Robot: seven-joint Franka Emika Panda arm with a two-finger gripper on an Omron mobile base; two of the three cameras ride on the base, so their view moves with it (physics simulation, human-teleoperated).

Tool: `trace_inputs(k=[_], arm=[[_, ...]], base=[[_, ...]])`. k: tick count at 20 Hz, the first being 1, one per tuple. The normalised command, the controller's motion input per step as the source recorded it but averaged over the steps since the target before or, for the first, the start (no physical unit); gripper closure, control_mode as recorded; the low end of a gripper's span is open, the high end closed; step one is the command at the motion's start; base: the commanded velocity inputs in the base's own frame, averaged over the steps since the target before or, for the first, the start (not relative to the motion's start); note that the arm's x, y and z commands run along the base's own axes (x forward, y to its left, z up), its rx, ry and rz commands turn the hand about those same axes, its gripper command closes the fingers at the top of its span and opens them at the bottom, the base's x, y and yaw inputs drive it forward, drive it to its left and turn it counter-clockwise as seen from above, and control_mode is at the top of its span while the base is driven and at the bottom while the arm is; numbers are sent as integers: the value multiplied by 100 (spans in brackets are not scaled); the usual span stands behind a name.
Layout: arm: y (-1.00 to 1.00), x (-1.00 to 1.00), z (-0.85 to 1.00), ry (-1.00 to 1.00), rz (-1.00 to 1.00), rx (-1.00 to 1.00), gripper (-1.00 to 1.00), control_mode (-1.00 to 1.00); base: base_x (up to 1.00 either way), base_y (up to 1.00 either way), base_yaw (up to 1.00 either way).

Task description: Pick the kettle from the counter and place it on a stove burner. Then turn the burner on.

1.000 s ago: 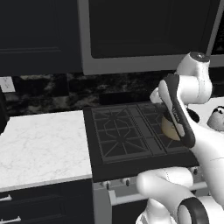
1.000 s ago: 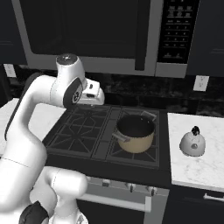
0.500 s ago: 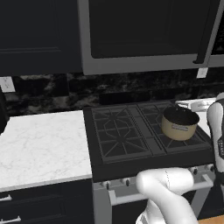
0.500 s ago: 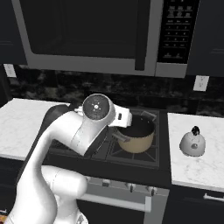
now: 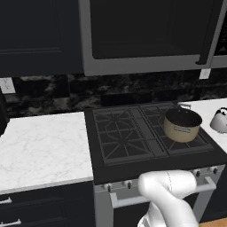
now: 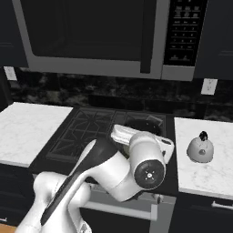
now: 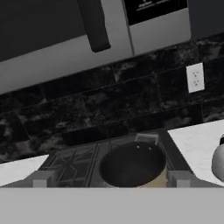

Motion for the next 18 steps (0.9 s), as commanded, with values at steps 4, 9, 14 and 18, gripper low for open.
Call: trace_inputs(k=[4, 9, 14, 18], arm=[[-100, 7, 17, -3, -1, 7, -100, -100], [-100, 38, 13, 4, -1, 8, -100, -100], [-100, 63, -37, 32, 16, 1, -100, -100], [-34, 74, -80, 54, 15, -20, -100, -100]], base=[[0, 0, 0], [0, 0, 0], [0, 0, 0], [0, 0, 0]])
